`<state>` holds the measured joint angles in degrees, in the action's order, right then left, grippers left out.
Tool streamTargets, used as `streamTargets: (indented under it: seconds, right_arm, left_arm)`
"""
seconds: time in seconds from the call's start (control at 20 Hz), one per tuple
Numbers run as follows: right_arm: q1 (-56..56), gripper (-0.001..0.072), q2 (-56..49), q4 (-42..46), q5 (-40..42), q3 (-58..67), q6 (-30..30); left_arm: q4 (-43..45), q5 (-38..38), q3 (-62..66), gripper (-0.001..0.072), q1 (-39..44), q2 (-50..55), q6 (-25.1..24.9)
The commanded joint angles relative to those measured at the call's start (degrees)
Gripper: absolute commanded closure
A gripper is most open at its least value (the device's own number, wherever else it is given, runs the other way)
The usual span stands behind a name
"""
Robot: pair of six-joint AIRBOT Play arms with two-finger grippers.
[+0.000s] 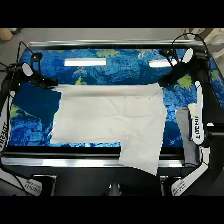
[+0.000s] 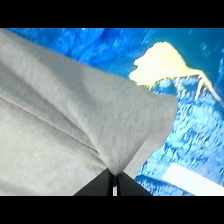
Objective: Fold the shirts.
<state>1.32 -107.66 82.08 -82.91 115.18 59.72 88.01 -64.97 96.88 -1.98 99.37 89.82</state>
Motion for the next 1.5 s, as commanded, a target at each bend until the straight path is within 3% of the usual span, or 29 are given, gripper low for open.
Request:
streamTargets:
  seconds: [0.0,0.3,1.05,1.1,1.15,1.2,1.25,1.45]
  right_arm:
    - [-0.17,0.0684,0.24,0.24,-11.91,-2.99,1.16]
    - [-0.11,0.0684,0.22,-0.22,-7.8,-13.75,1.79]
    - [-0.11,0.0681,0.11,-0.37,-6.36,-14.71,6.32]
    - [0.0,0.0605,0.15,-0.46,-6.47,-14.64,6.34]
    - [0.0,0.0418,0.42,-0.42,-6.97,-14.64,6.27]
    - [0.02,0.0294,0.94,-0.09,-7.52,-14.64,5.68]
    - [0.02,0.0254,1.97,1.18,-8.83,-14.64,4.44]
    - [2.43,0.0257,7.5,4.2,-14.01,-16.2,1.84]
  left_arm:
    - [-4.13,-14.8,-0.72,0.0681,-0.85,0.63,-3.74]
    - [-8.96,-16.7,-9.92,0.0681,-0.7,0.83,-5.92]
    - [-12.41,-16.04,-9.11,0.0668,-3.28,1.57,-7.37]
    - [-12.39,-16.41,-9.05,0.0525,-3.45,1.42,-7.37]
    - [-12.39,-17.09,-9.01,0.0326,-3.93,1.07,-7.32]
    - [-12.39,-18.08,-9.01,0.0287,-4.68,0.42,-7.32]
    - [-12.35,-19.1,-9.01,0.0292,-5.6,-0.57,-7.1]
    - [-11.67,-24.59,-13.14,0.0316,-10.8,-8.33,-6.93]
